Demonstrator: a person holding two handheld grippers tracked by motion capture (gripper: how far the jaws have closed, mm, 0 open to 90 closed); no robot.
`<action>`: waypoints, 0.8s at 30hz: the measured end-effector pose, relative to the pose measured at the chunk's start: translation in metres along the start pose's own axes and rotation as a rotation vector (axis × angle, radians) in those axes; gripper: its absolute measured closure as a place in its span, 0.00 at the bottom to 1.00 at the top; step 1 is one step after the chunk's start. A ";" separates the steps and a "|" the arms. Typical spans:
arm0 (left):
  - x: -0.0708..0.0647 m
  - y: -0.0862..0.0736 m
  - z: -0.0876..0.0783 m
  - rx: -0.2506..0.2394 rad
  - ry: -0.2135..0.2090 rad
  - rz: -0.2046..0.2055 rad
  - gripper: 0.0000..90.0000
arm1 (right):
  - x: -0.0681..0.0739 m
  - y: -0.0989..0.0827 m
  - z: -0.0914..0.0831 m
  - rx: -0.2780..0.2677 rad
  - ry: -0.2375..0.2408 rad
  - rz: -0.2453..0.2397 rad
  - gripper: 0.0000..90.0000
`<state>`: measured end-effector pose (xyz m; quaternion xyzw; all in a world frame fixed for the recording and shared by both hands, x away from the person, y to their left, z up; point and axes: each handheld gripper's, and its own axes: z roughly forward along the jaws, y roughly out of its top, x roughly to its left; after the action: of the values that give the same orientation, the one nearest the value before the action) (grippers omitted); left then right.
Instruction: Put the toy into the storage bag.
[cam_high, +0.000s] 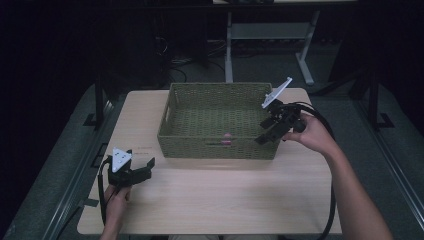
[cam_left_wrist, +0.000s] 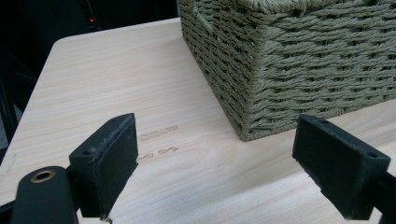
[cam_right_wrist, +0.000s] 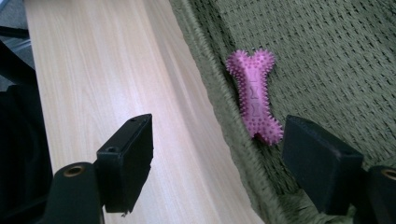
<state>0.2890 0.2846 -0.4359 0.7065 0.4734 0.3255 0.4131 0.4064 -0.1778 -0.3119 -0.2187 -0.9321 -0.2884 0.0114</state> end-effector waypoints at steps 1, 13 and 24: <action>0.000 0.000 0.000 0.001 0.000 0.000 0.15 | 0.003 -0.003 -0.001 -0.003 -0.003 -0.005 0.28; -0.001 0.000 0.000 0.005 -0.003 0.005 0.15 | 0.015 -0.027 -0.003 -0.017 -0.013 -0.002 0.28; -0.002 0.000 0.000 0.005 -0.002 0.010 0.15 | 0.026 -0.049 -0.005 -0.038 -0.024 -0.002 0.28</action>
<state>0.2885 0.2830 -0.4364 0.7105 0.4702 0.3255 0.4101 0.3621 -0.2062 -0.3298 -0.2212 -0.9267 -0.3036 -0.0044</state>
